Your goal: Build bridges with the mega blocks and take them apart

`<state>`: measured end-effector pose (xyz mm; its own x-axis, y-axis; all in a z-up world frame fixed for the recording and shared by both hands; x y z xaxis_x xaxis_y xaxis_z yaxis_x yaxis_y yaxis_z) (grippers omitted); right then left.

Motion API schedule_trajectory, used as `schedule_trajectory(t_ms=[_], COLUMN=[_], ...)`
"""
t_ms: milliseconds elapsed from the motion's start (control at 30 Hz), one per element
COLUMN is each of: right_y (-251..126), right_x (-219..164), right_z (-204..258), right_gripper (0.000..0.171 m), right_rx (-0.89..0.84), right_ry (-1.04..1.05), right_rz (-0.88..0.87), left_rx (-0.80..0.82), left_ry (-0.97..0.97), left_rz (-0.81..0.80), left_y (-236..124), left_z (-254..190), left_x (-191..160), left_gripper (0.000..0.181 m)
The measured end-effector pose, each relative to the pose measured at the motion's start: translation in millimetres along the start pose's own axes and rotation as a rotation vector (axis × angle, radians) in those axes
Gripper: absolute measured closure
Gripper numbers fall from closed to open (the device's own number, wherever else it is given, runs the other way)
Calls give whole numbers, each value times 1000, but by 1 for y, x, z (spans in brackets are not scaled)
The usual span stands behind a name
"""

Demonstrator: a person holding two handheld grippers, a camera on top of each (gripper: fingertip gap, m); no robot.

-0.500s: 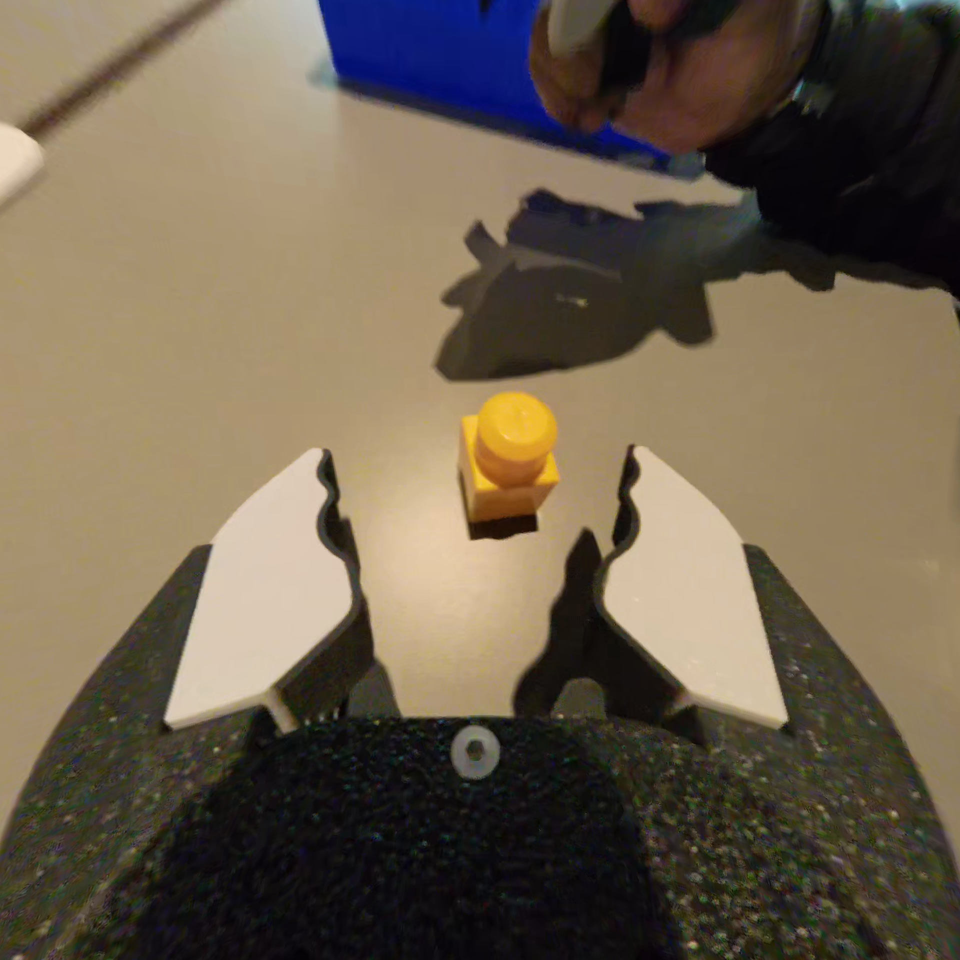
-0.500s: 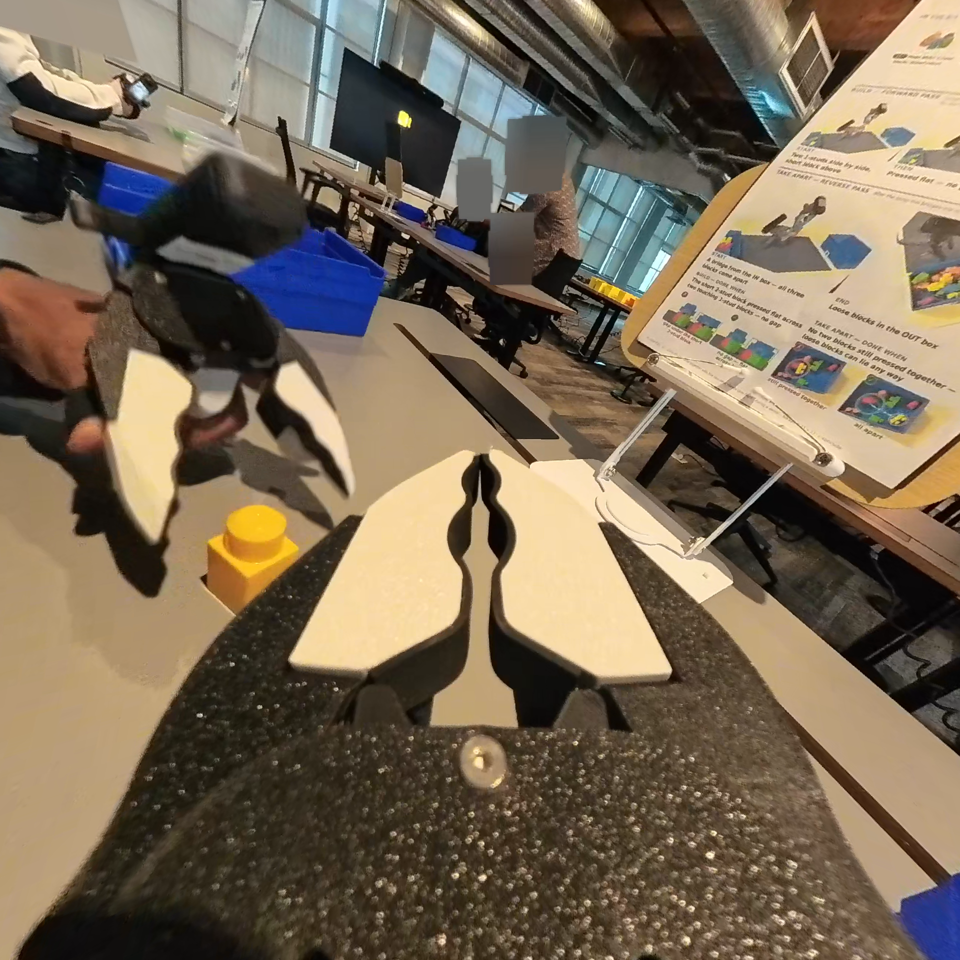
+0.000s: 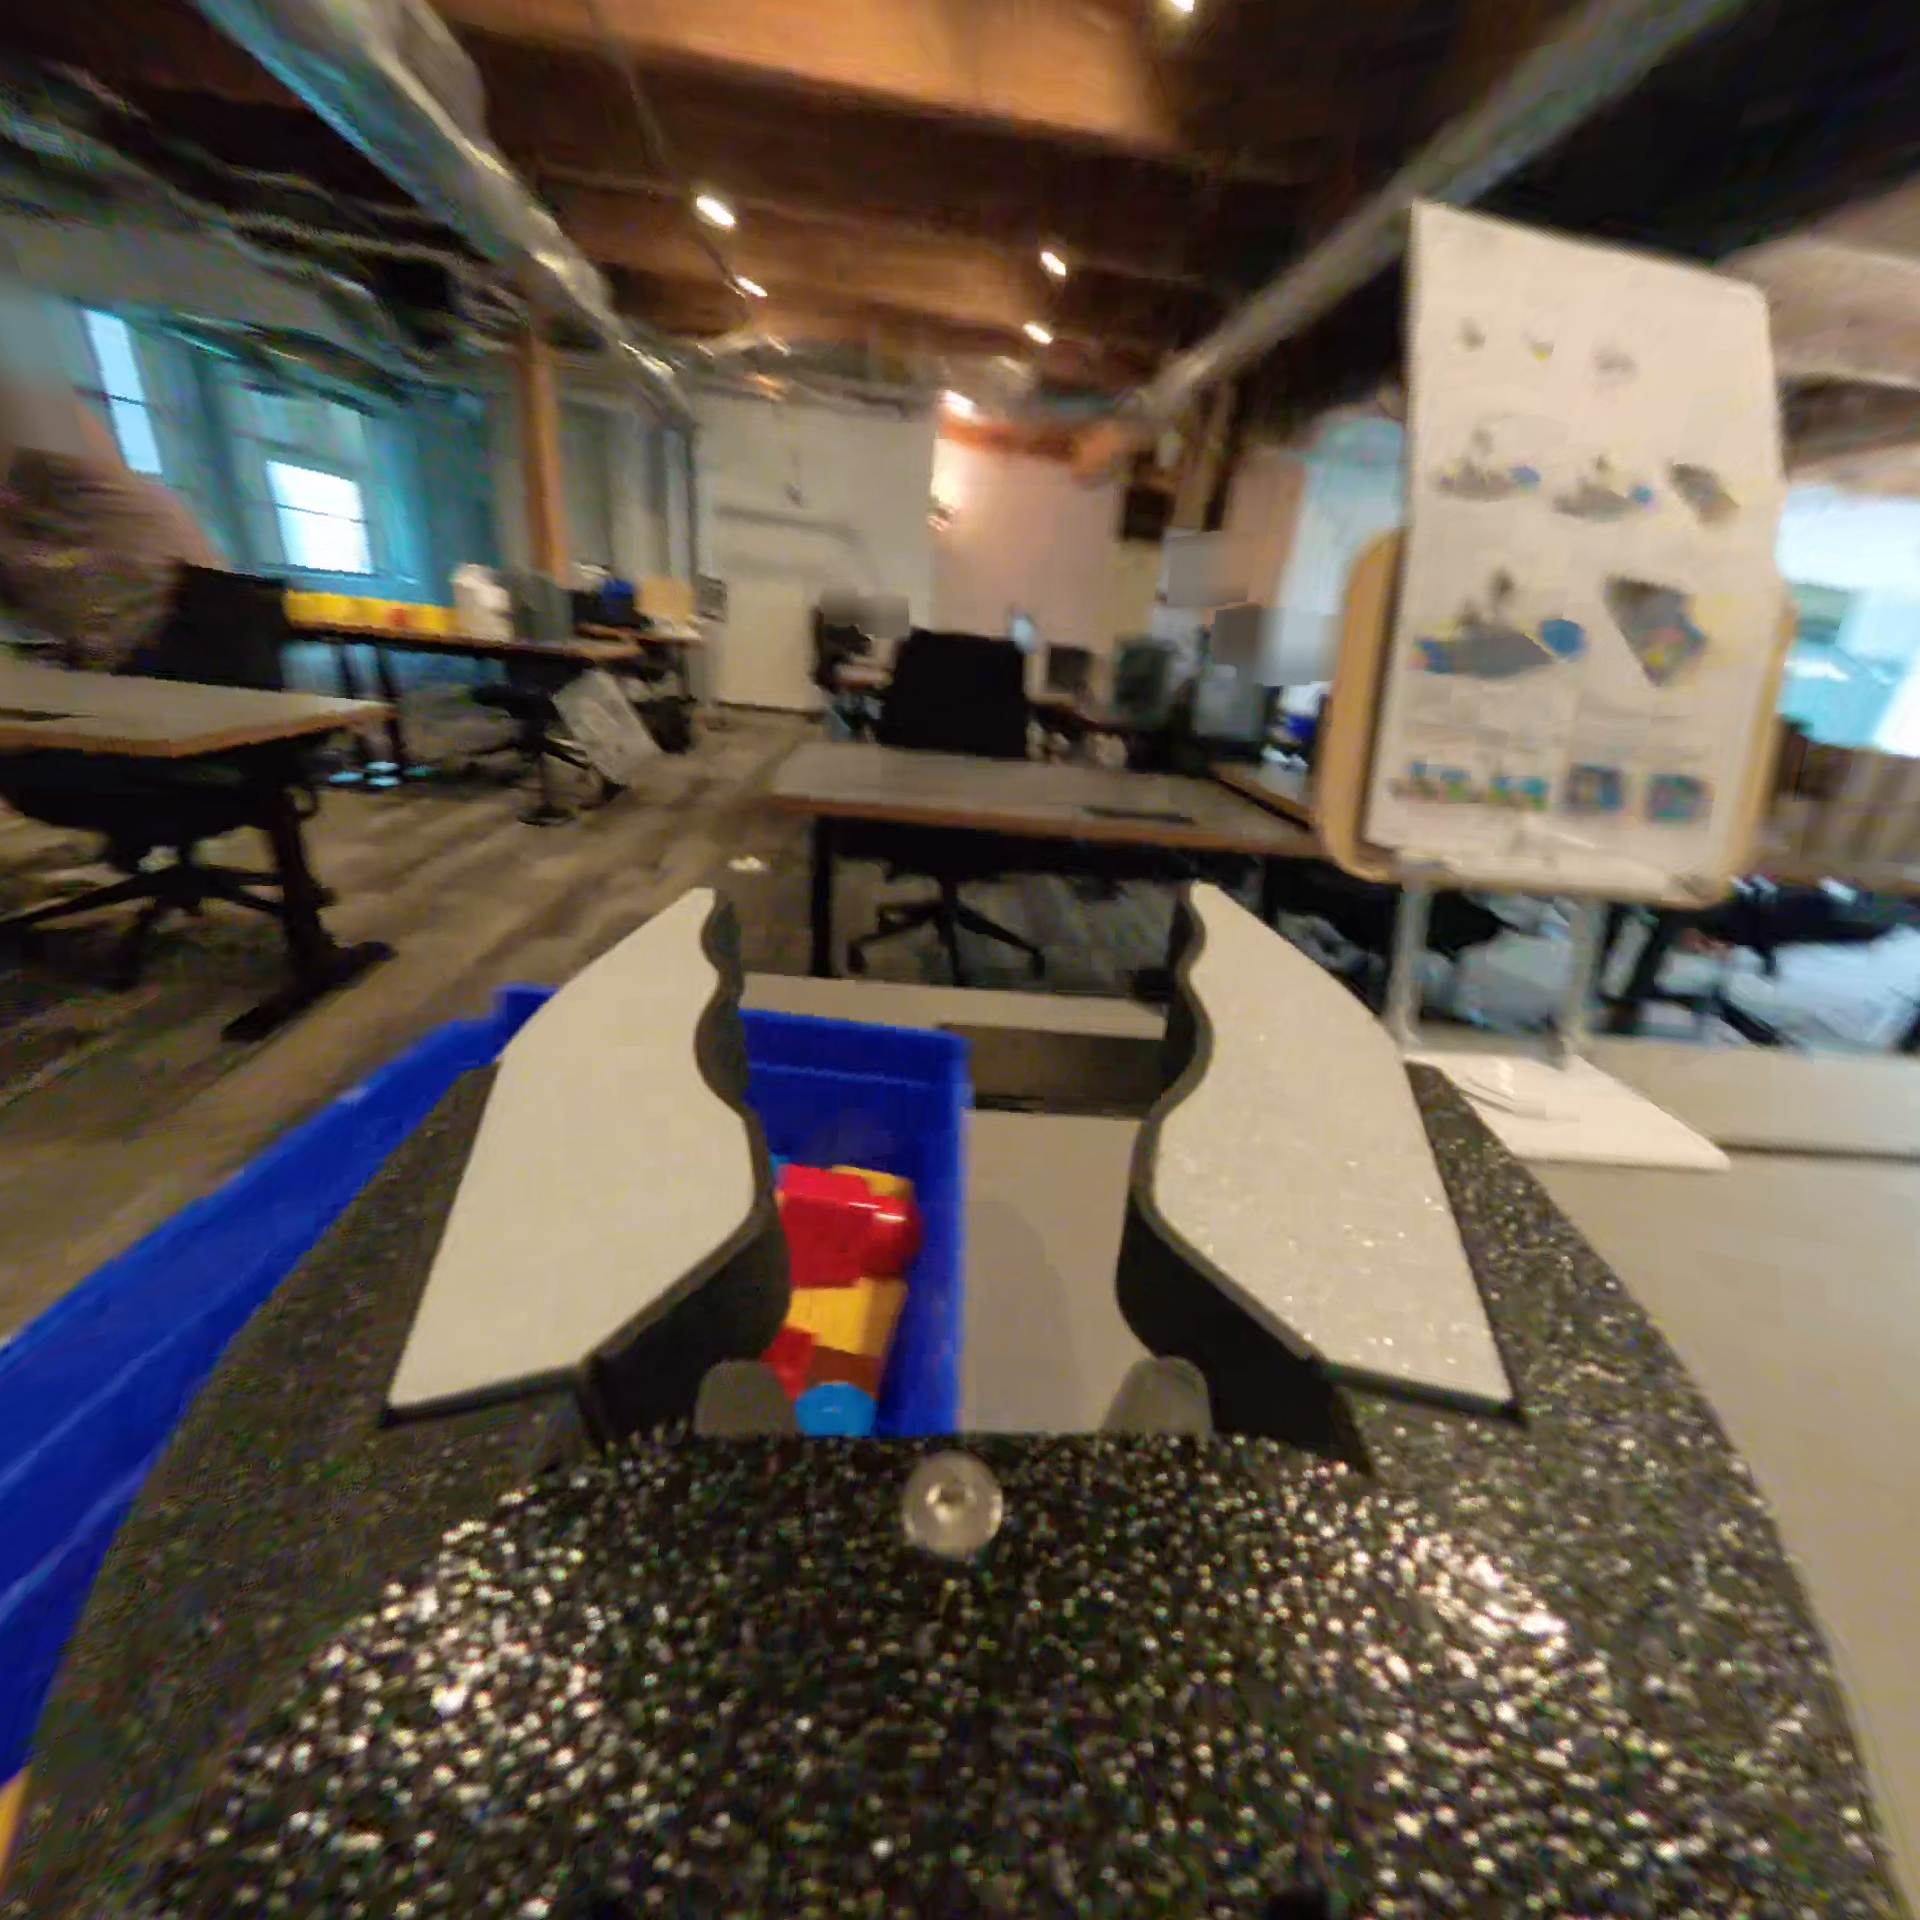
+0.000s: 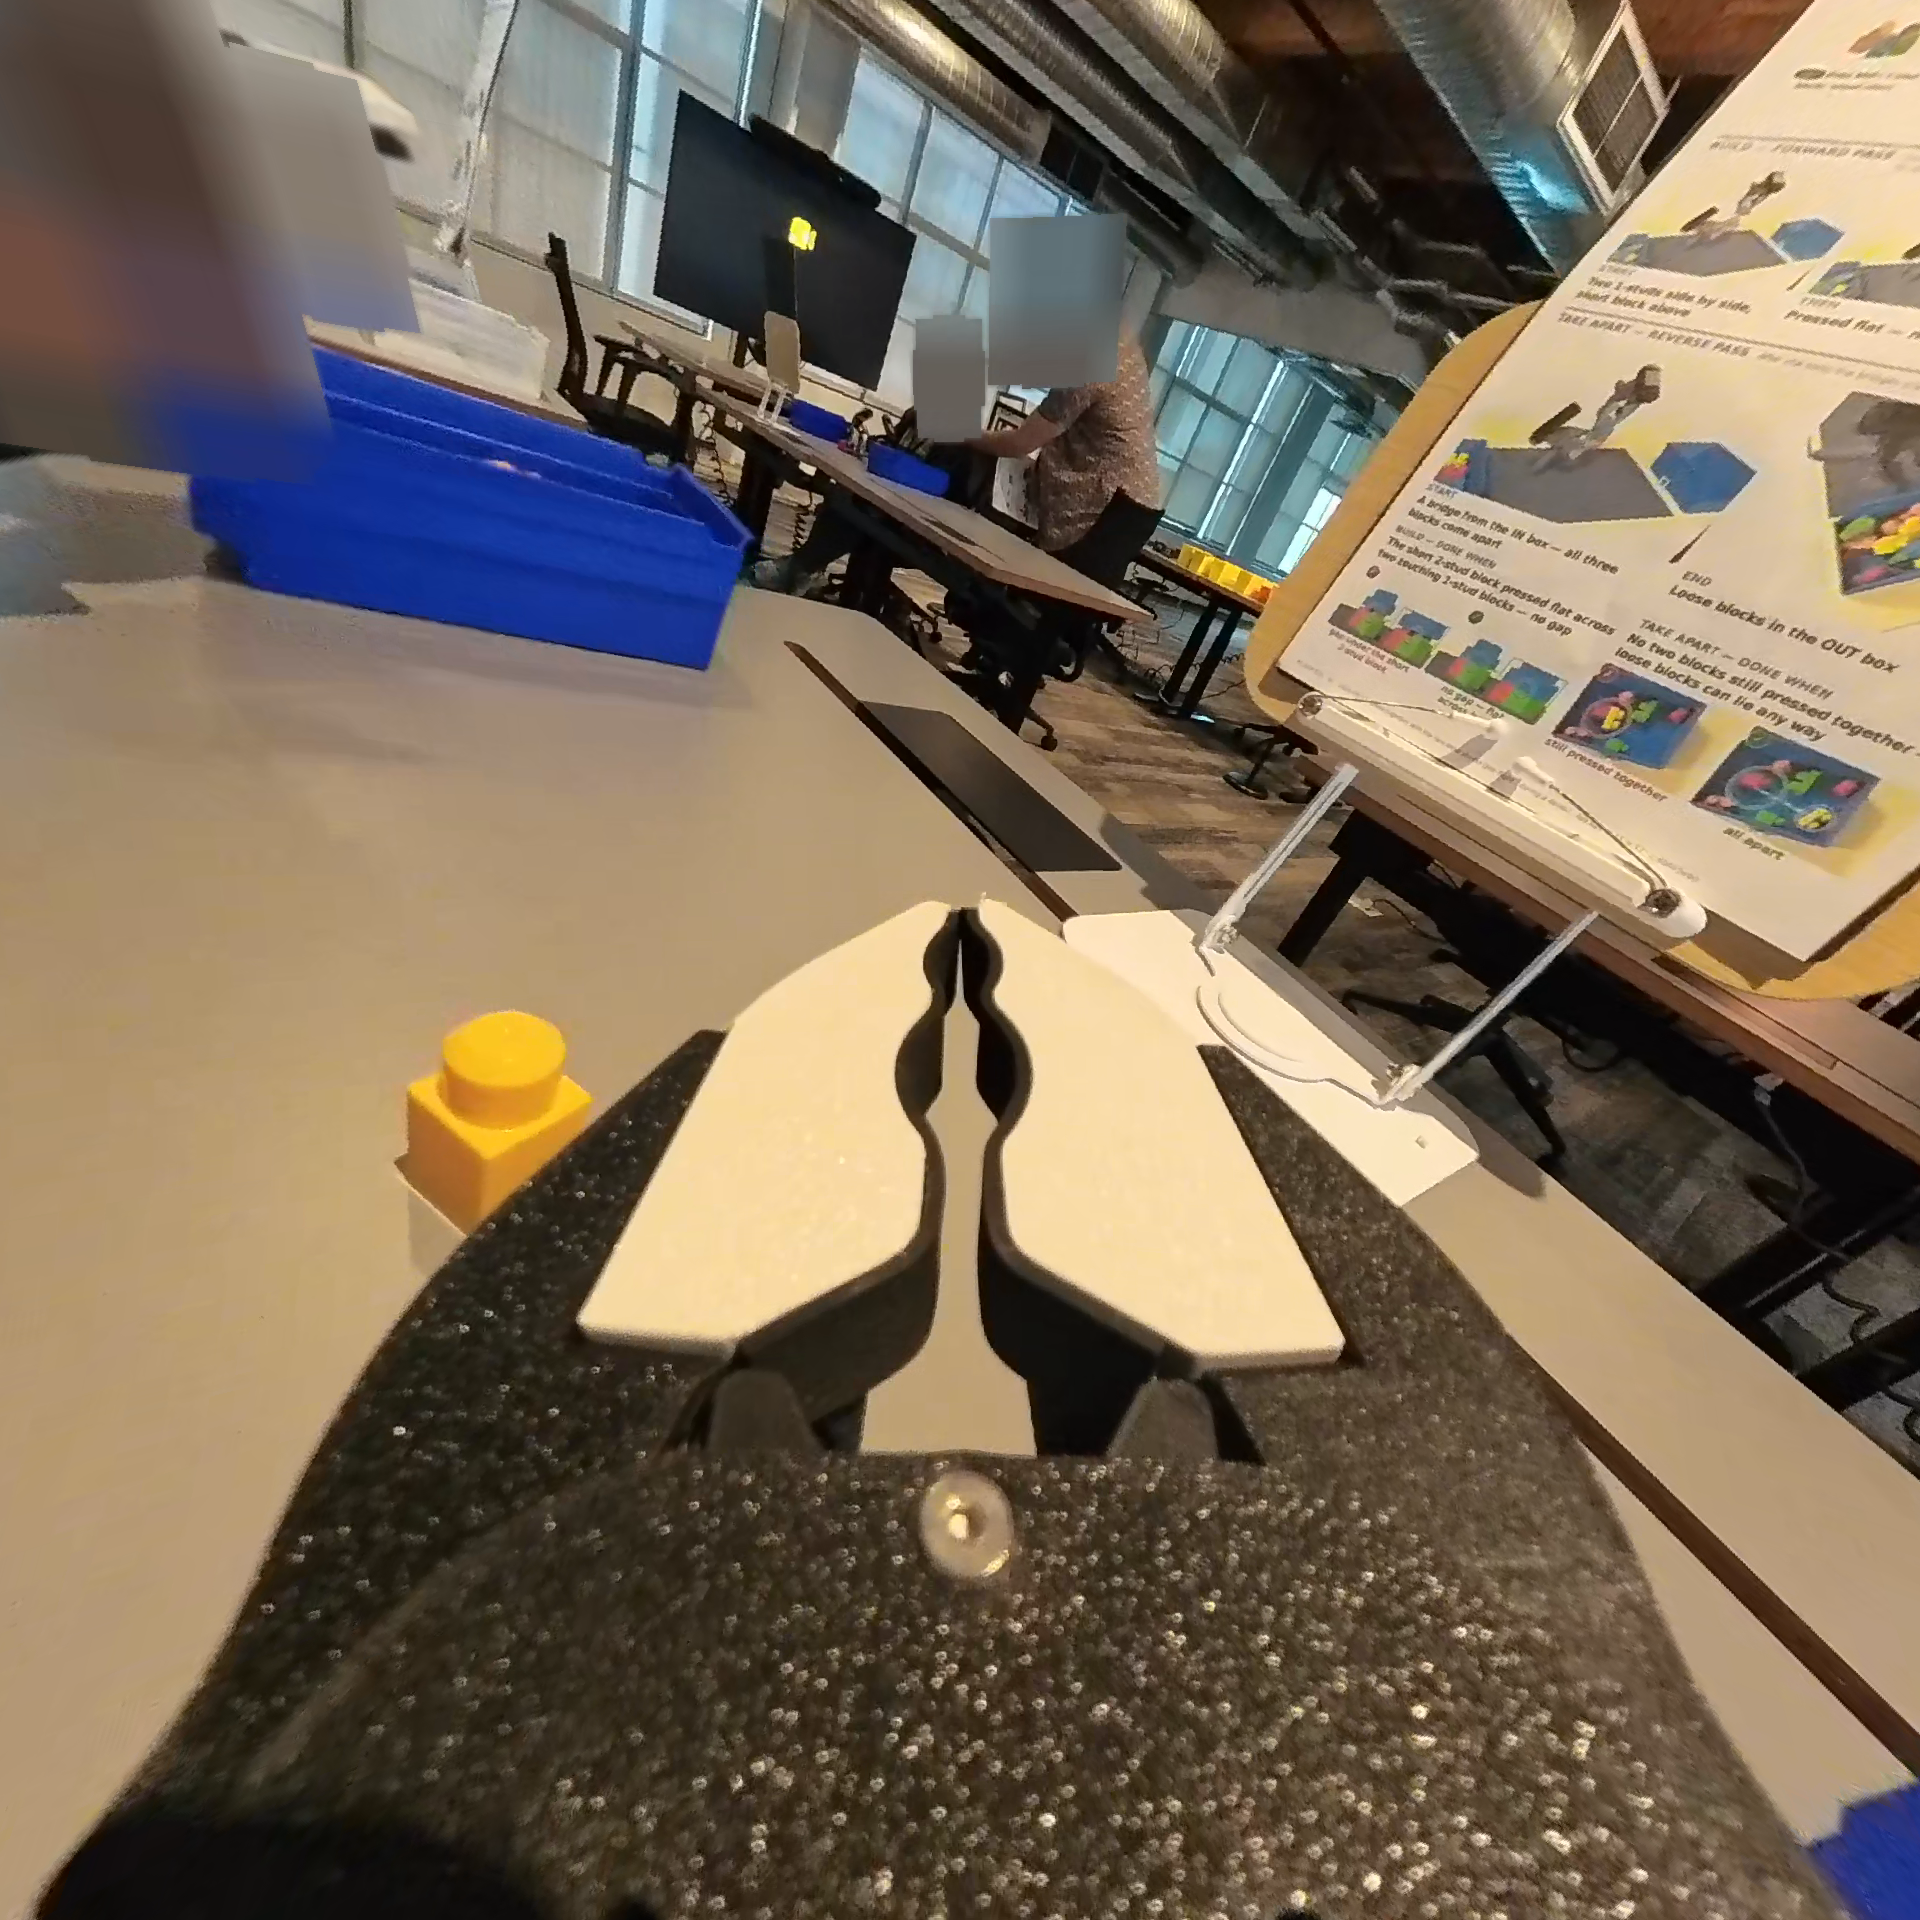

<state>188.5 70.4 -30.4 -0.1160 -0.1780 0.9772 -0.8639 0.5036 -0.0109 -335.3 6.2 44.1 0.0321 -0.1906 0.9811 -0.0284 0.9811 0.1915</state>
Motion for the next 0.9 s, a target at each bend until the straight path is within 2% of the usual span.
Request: schedule_trajectory(t_ms=[67,167,233,300,333,367,467,633,700,800,900], right_y=[2,4,5,5,5,5,5,3,3,2,3], right_x=[-1,-3,-5,-4,-4,-3,-4,0,2,3,1], right_z=[1,3,4,5,5,5,5,6,6,6,6], right_gripper=[171,171,171,171,171,171,171,171,171,171,171], right_rx=[3,11,14,14,14,15,16,14,12,12,15], right_ry=[8,6,-2,-8,-8,-7,-11,-25,-29,-31,-24], right_rz=[0,9,19,19,16,15,19,12,10,6,10], left_rx=[53,-18,99,272,297,284,106,-136,-146,67,182], left_ry=[-4,-123,-72,11,-7,-65,-275,-466,-410,-183,32], left_rz=[-25,-107,-30,116,181,234,331,298,320,341,497], left_y=[-17,-28,-36,-47,-49,-48,-28,-6,-5,-16,-22], left_z=[23,29,49,75,81,82,62,20,15,49,80], left_x=[3,13,6,-14,-26,-41,-77,-83,-81,-75,-90], left_gripper=[104,104,107,111,111,110,105,110,115,122,132])
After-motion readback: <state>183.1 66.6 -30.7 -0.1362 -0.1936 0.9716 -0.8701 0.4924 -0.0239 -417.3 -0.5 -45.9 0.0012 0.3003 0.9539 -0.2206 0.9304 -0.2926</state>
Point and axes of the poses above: each gripper's, where its closed fingertips meet, y out along the fingers, x out of its top, z = x × y across the jaws, the point moved 2 cm from there along -y, back along the fingers, and after that the axes turned 8 degrees about y, right-handed, at the moved point
